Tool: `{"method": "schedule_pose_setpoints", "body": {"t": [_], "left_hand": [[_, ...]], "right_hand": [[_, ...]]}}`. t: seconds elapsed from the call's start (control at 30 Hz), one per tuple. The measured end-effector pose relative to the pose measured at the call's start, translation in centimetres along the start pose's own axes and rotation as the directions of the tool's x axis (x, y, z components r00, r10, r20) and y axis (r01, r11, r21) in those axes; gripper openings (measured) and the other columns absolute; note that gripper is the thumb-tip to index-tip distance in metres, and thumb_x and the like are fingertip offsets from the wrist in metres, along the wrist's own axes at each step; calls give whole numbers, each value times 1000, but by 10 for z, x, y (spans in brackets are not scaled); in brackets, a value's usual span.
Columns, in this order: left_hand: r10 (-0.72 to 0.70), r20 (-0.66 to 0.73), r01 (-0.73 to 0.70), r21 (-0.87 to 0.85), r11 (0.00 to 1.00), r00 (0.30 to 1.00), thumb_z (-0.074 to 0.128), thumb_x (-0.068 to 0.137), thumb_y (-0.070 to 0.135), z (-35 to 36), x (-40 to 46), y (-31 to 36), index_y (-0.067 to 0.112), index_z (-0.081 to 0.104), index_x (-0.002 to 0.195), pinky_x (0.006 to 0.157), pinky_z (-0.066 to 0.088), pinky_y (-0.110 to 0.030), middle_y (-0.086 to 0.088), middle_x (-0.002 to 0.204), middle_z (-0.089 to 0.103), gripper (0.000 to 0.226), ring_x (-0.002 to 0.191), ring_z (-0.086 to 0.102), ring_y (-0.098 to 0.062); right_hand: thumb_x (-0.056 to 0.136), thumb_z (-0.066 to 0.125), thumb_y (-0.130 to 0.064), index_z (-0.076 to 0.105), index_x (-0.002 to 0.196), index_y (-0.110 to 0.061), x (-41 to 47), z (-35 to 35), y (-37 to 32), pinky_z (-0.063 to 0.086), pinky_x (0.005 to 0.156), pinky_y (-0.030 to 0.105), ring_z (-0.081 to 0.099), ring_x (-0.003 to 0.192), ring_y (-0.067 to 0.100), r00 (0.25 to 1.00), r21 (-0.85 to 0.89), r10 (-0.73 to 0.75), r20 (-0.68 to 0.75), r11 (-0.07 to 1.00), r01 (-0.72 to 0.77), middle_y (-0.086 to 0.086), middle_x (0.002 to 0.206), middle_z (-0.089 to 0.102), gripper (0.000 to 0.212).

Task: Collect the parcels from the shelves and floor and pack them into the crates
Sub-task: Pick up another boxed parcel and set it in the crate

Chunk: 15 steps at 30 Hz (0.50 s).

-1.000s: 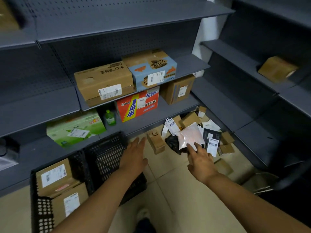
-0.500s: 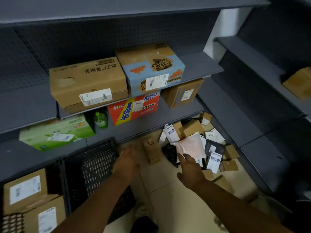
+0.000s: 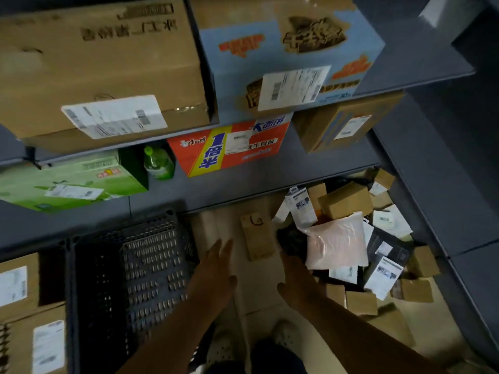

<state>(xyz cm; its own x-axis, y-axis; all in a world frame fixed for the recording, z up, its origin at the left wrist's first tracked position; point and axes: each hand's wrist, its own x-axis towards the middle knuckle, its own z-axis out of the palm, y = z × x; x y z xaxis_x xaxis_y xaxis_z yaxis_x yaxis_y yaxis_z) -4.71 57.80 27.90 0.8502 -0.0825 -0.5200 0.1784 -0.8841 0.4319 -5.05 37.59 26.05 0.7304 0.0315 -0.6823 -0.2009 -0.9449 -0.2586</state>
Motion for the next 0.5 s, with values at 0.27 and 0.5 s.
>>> {"method": "schedule_pose_setpoints", "body": {"t": [0.27, 0.5], "left_hand": [[-75, -39, 72, -66, 995, 996, 58, 89, 29, 95, 105, -48, 34, 0, 149, 112, 25, -34, 4, 158, 0, 83, 144, 9, -23], [-68, -25, 65, -80, 995, 997, 57, 90, 24, 172, 171, -91, 29, 4, 150, 111, 24, -32, 0, 158, 3, 80, 143, 11, -21]], "right_hand": [[95, 52, -28, -2, 151, -18, 151, 86, 21, 24, 116, 37, 14, 145, 26, 999, -9, 7, 39, 1000, -7, 6, 158, 7, 79], [83, 57, -50, -2, 149, -17, 248, 169, 38, 34, 104, 49, 17, 139, 33, 979, -28, 129, -157, 990, -135, 10, 154, 8, 94]]}}
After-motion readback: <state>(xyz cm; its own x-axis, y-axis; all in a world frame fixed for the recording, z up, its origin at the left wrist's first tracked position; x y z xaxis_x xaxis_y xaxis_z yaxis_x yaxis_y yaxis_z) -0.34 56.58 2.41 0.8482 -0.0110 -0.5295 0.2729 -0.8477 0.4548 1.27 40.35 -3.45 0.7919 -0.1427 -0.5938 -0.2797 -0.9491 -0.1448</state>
